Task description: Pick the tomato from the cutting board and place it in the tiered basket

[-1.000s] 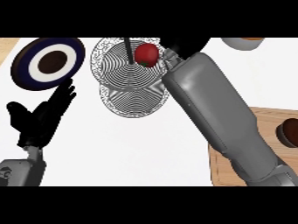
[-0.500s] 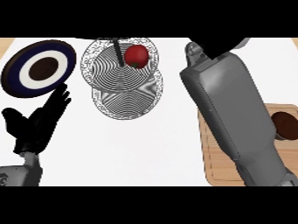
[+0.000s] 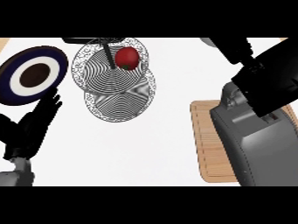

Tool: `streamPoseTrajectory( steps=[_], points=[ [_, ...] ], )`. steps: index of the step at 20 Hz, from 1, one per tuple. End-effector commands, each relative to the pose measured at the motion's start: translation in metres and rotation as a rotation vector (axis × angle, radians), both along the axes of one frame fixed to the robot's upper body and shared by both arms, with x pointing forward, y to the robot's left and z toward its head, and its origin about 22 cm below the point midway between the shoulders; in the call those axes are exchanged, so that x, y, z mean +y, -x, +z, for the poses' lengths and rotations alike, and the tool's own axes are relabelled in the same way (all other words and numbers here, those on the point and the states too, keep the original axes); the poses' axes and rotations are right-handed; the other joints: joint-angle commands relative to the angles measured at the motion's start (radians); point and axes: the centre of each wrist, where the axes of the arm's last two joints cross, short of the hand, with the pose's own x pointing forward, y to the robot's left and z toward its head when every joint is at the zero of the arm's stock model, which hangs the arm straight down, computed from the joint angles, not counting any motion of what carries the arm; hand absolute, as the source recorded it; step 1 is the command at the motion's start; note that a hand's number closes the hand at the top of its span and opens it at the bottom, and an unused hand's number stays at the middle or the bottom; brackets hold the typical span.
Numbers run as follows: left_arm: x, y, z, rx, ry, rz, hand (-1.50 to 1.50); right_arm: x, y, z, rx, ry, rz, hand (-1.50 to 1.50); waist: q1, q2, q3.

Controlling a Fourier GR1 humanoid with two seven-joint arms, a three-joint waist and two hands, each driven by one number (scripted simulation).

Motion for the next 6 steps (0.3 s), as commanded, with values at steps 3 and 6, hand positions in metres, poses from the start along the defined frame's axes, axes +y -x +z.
streamPoseTrajectory(
  steps=[3, 6],
  points=[
    [0.012, 0.001, 0.007, -0.005, -0.003, 0.032, 0.00, -0.017, 0.072, 0.001, 0.064, -0.176, -0.029, -1.50, -0.018, -0.003, 0.000],
    [0.005, 0.003, 0.005, -0.001, 0.017, 0.017, 0.00, -0.027, 0.103, -0.013, 0.084, -0.154, -0.037, -1.50, -0.017, 0.002, 0.000]
  ],
)
